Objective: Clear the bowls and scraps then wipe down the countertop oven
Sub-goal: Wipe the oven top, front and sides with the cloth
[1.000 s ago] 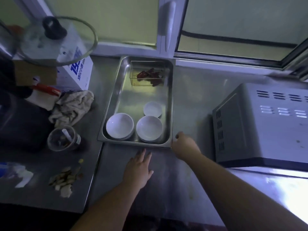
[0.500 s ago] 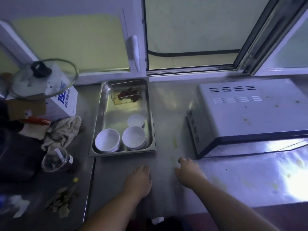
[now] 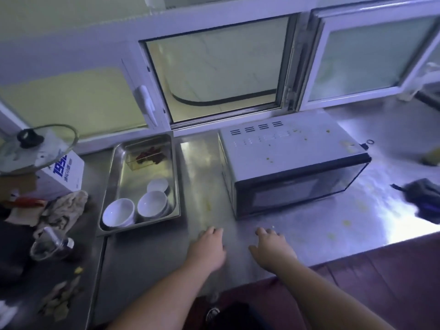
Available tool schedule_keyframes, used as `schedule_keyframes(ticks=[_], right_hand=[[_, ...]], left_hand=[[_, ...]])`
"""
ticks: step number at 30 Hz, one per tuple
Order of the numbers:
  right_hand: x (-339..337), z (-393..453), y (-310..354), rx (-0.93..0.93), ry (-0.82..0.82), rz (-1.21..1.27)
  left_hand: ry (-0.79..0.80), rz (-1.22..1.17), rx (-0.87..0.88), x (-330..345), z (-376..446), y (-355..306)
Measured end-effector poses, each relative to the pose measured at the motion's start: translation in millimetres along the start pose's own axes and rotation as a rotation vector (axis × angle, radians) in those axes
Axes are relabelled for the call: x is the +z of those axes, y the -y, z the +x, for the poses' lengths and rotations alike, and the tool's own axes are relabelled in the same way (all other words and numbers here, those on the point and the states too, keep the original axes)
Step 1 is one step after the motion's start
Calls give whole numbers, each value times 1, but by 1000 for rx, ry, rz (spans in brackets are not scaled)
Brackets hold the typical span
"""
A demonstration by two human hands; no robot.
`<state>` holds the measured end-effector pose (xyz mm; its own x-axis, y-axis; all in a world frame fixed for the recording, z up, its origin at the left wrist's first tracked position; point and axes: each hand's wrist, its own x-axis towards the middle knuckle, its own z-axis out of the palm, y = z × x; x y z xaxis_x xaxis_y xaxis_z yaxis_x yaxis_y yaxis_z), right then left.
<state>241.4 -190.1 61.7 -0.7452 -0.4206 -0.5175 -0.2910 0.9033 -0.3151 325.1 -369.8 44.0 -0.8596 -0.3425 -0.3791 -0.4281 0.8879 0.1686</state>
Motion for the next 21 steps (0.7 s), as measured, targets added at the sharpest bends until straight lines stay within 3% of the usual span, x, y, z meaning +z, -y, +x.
schedule_keyframes(ticks=[12,21], right_hand=[[-28,-96,-179,170,-131,90],[-44,-144,-261,319,-208,203]], left_hand=[[8,111,145,23,-46,-182],[40,201,304,31,-50,-280]])
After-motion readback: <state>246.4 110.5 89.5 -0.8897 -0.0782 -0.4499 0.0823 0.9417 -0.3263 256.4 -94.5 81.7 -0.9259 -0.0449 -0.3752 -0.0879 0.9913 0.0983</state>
